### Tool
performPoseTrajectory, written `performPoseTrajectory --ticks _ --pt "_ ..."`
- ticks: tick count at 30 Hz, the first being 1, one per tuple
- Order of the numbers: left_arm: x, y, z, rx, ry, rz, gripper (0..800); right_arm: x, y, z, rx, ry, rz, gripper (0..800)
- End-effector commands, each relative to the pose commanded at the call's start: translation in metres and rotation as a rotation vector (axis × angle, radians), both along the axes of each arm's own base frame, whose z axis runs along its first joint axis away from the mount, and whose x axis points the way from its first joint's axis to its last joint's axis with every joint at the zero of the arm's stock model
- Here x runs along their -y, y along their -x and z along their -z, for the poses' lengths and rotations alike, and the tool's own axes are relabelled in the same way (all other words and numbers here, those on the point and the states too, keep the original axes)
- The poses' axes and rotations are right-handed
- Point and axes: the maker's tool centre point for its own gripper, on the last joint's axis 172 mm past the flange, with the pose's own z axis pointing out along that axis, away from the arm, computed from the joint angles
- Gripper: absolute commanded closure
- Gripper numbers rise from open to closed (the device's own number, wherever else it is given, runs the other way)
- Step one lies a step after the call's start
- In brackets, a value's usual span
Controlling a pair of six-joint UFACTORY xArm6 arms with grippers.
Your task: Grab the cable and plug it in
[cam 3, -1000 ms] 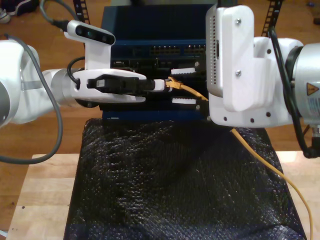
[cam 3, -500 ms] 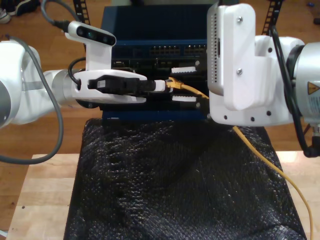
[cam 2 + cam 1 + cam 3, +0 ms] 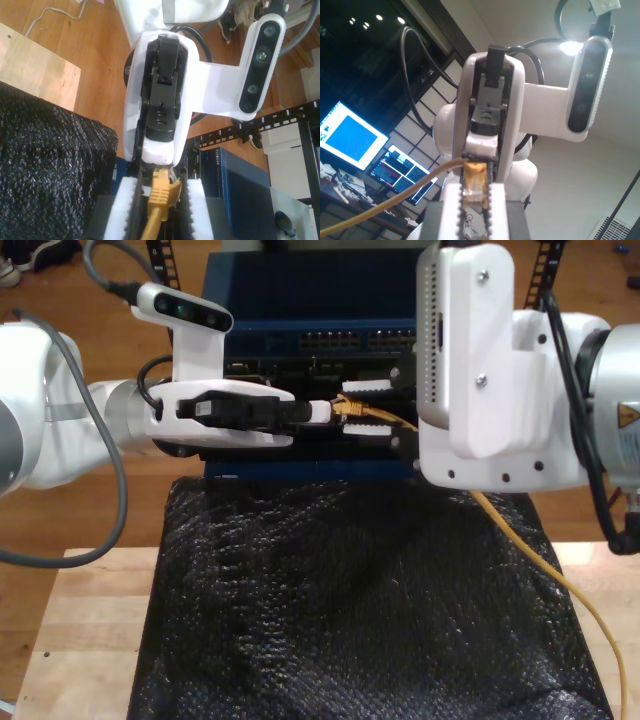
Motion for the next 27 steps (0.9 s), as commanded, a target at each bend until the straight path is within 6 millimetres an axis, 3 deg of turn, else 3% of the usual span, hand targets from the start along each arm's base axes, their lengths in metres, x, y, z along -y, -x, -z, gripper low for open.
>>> performPoseTrajectory --ticks 14,16,19,22,24,27 --pt "-0.0001 0.0004 0.0001 -0.001 0.001 0.001 780 -0.0001 0.0001 0.0009 -0.002 0.0 0.0 619" --pt "-0.0005 0.0006 -0.0003 -0.001 0.003 0.004 780 0.0 0.0 0.0009 -0.001 0.001 0.0 639" --pt "-0.0014 0.0021 -0.0018 0.0 0.008 0.01 780 0.0001 0.0003 0.0002 -0.001 -0.001 0.0 738" --pt "-0.0016 0.0024 -0.002 0.002 0.009 0.01 770 -0.0008 0.001 -0.0005 -0.01 -0.014 0.0 752" --pt "-0.0017 0.0028 -0.002 0.0 0.01 0.011 726 -0.0014 0.0015 -0.0005 -0.015 -0.02 -0.001 766" --pt "-0.0052 0.0089 -0.0067 0.002 0.032 0.033 533 -0.0012 0.0018 -0.0002 -0.015 -0.02 -0.001 771"
